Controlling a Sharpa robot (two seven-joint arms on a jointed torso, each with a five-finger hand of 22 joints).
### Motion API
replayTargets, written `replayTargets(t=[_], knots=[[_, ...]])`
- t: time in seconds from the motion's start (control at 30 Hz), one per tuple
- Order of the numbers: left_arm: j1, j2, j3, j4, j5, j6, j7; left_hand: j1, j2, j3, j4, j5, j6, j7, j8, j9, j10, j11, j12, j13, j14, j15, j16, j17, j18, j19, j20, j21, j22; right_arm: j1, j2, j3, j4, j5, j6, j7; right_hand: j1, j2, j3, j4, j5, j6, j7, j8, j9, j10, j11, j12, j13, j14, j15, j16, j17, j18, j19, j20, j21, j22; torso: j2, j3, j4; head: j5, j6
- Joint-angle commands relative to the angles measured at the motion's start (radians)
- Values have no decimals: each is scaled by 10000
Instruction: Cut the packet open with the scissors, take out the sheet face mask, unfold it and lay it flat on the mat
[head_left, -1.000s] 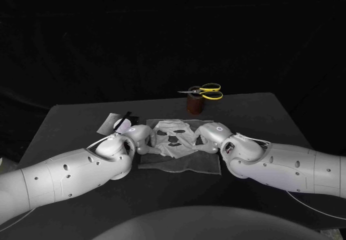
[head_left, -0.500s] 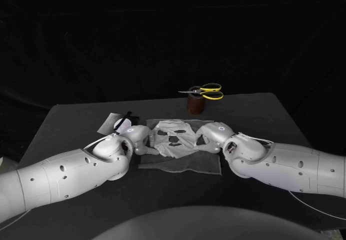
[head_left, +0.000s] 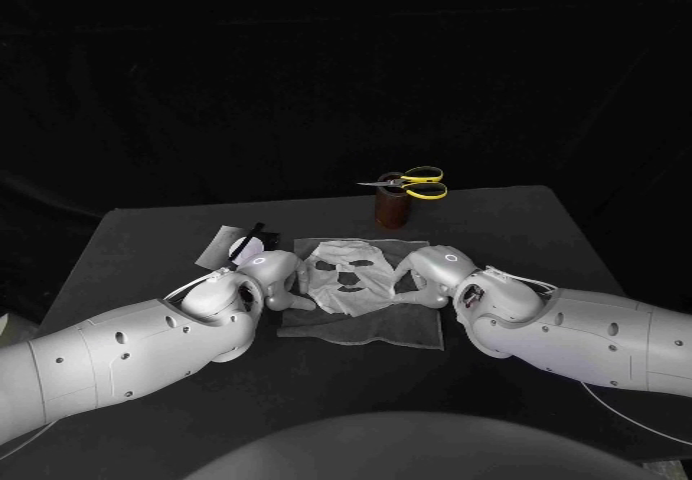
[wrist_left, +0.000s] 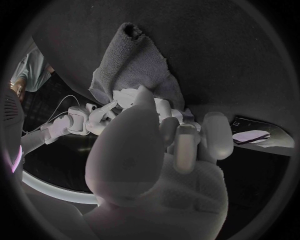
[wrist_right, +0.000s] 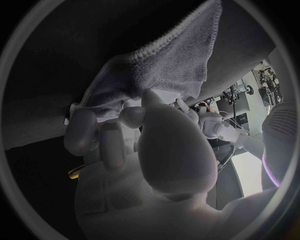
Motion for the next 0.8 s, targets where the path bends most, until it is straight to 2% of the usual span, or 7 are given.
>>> replayTargets(t=[0.03,0.13,0.27,0.5,0.6,0.63,0.8], knots=[[-50,-198,-38,101,663,-546,939,93,216,25,0,-32,-271,107,13,-23,-881,106,-587,-1057,380,147,-344,509,305,-778,67,-638,-942,-27,-39,-11,65,1384,-1134,1741,76,278,-23,54,-6,-106,60,-46,18,-235,50,2289,4504,344,43,-359,446,157,-338,40,-405,-375,-6,1,-3,16,0],[-49,-384,-21,280,1015,-853,1416,339,349,132,-19,-30,-531,206,-22,-82,-1892,207,-1313,-2335,54,236,-627,-221,469,-1384,163,-1193,-1676,-26,-87,-11,146,1979,-1552,2551,120,322,-20,39,-9,-152,65,-64,17,-235,52,2303,4524,334,50,-360,454,167,-378,52,-456,-408,-4,6,9,28,0],[-33,-750,17,600,1325,-1082,1851,511,404,212,-34,-31,-574,246,-14,-125,-2006,244,-1442,-2528,-25,277,-693,-359,504,-1522,211,-1352,-1846,-25,-210,-9,297,2541,-1939,3250,174,379,-24,22,0,-201,74,-82,19,-293,60,2188,4453,292,63,-432,397,186,-454,69,-552,-476,-13,0,23,57,0],[-19,-1178,31,902,1557,-1259,2287,820,501,384,-49,-30,-550,261,-6,-192,-2008,258,-1484,-2614,-52,294,-710,-391,515,-1553,244,-1425,-1900,-13,-462,14,618,2691,-2200,3394,298,485,21,-34,30,-135,112,-36,50,-219,82,2363,4596,335,75,-314,511,149,-341,83,-433,-321,-5,-21,8,136,0],[-18,-1338,33,979,1857,-1404,2736,1073,605,548,-78,-28,-546,256,-34,-246,-2142,251,-1596,-2804,-122,292,-768,-550,548,-1657,251,-1534,-2044,13,-544,29,864,2374,-1991,2998,410,591,96,-100,108,187,90,147,138,-20,66,2785,4915,475,65,-15,775,71,-57,84,-121,19,-6,-32,2,189,0],[-18,-1382,34,997,1958,-1437,2858,1211,640,656,-42,-28,-616,305,-129,-332,-2658,287,-2016,-3458,-275,313,-899,-876,601,-1855,258,-1722,-2294,22,-556,33,945,2218,-1839,2809,450,616,139,-122,278,261,61,192,159,16,38,2852,4970,509,41,47,828,52,24,70,-36,112,-3,-34,5,198,0],[-17,-1576,49,1094,2327,-1543,3269,1327,604,811,-3,-30,-681,376,-330,-550,-3142,356,-2494,-4180,-493,378,-1080,-1290,660,-2106,305,-1985,-2605,57,-348,48,1287,1058,-629,1388,247,638,119,-11,294,537,-67,353,236,290,-67,3467,5439,704,-50,497,1237,-79,465,-4,473,654,-8,-36,12,291,0]])
